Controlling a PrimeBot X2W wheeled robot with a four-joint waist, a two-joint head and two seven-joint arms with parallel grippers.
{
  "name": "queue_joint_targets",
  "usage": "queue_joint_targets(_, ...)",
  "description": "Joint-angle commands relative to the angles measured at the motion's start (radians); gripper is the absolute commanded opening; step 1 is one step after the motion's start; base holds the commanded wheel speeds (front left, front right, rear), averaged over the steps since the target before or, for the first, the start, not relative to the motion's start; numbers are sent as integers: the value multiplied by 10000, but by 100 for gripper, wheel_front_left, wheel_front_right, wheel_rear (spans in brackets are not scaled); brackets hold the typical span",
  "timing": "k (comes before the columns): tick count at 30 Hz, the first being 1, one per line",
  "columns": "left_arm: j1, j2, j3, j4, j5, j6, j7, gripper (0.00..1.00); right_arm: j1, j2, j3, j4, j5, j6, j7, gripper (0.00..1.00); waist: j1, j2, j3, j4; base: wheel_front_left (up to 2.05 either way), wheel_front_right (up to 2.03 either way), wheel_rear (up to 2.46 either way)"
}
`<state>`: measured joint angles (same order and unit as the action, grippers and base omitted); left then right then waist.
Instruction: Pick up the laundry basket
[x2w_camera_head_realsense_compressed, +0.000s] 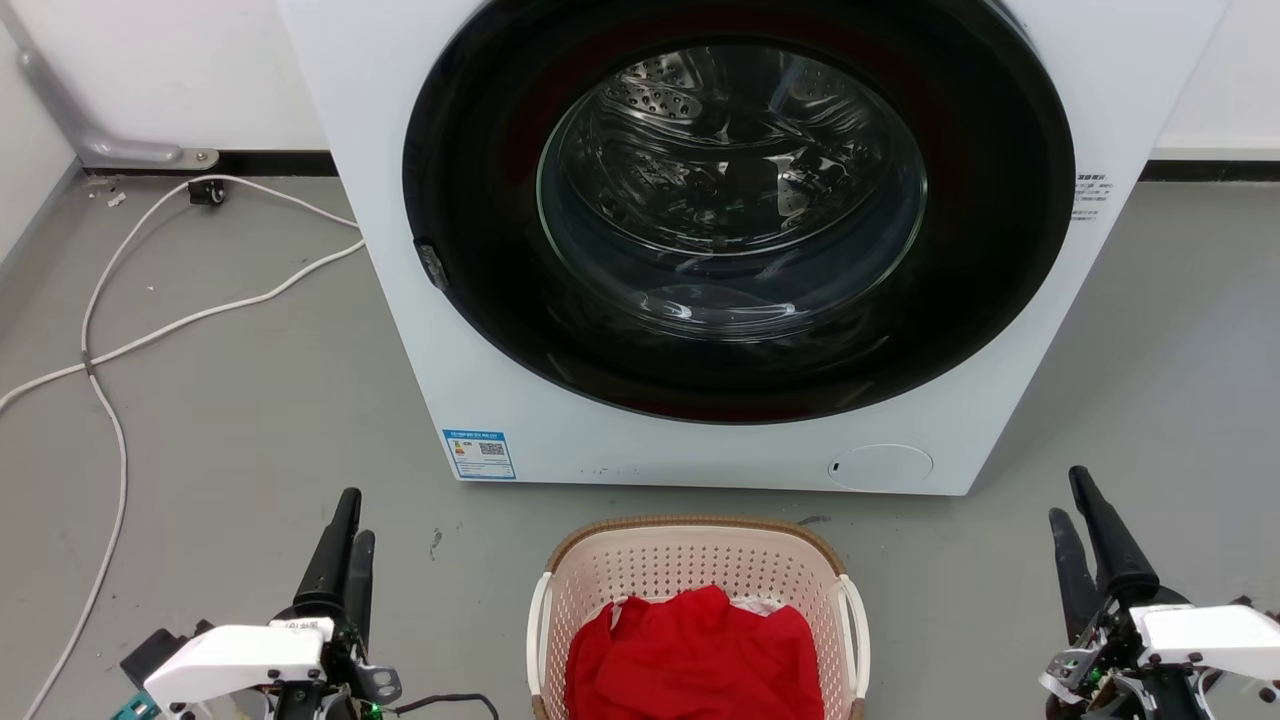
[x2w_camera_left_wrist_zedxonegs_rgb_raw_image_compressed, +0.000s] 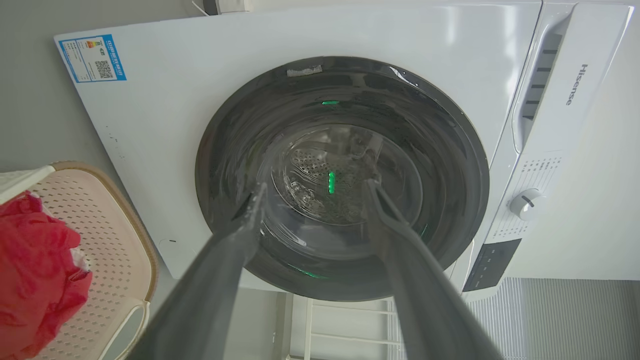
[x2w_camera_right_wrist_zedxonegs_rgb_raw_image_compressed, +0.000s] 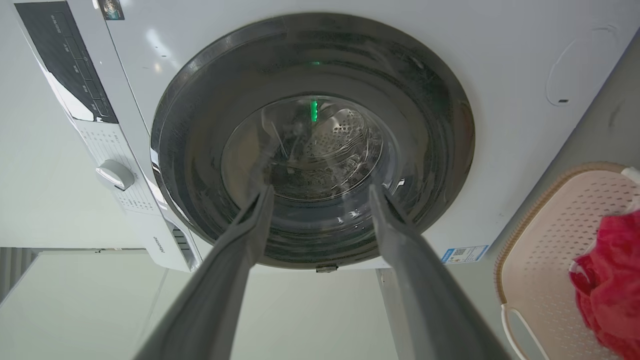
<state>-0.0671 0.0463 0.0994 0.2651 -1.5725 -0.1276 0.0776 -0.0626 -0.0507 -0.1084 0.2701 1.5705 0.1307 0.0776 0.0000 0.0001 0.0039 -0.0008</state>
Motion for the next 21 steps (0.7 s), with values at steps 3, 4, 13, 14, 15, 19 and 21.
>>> queue_joint_targets(3, -133, 34, -100, -413, 743, 48, -217, 100, -104, -22, -27, -410, -842, 2, -214, 100, 0, -1, 12, -2, 0, 0, 0)
queue_joint_targets(4, -126, 35, -128, -489, 920, 70, -264, 100, -87, -22, -14, -490, -1096, 2, -262, 100, 0, -1, 16, -2, 0, 0, 0)
queue_joint_targets(13, -41, 37, -398, -1129, 2665, 425, -664, 100, 68, -20, 178, -1148, -3370, 2, -661, 100, 0, -1, 55, -15, 0, 0, 0)
queue_joint_targets(14, -31, 37, -436, -1178, 2854, 462, -706, 100, 84, -19, 203, -1200, -3620, 2, -706, 100, 0, -1, 59, -16, 0, 0, 0)
queue_joint_targets(15, -23, 37, -475, -1225, 3055, 500, -750, 100, 100, -19, 232, -1258, -3891, 2, -745, 100, 0, -1, 63, -16, 0, 0, 0)
queue_joint_targets(19, 11, 39, -635, -1408, 3805, 643, -912, 100, 170, -18, 366, -1481, -4915, 2, -910, 100, 0, -1, 77, -15, 0, 0, 0)
queue_joint_targets(21, 32, 39, -708, -1499, 4117, 705, -990, 100, 208, -18, 448, -1586, -5392, 2, -987, 100, 0, -1, 83, -14, 0, 0, 0)
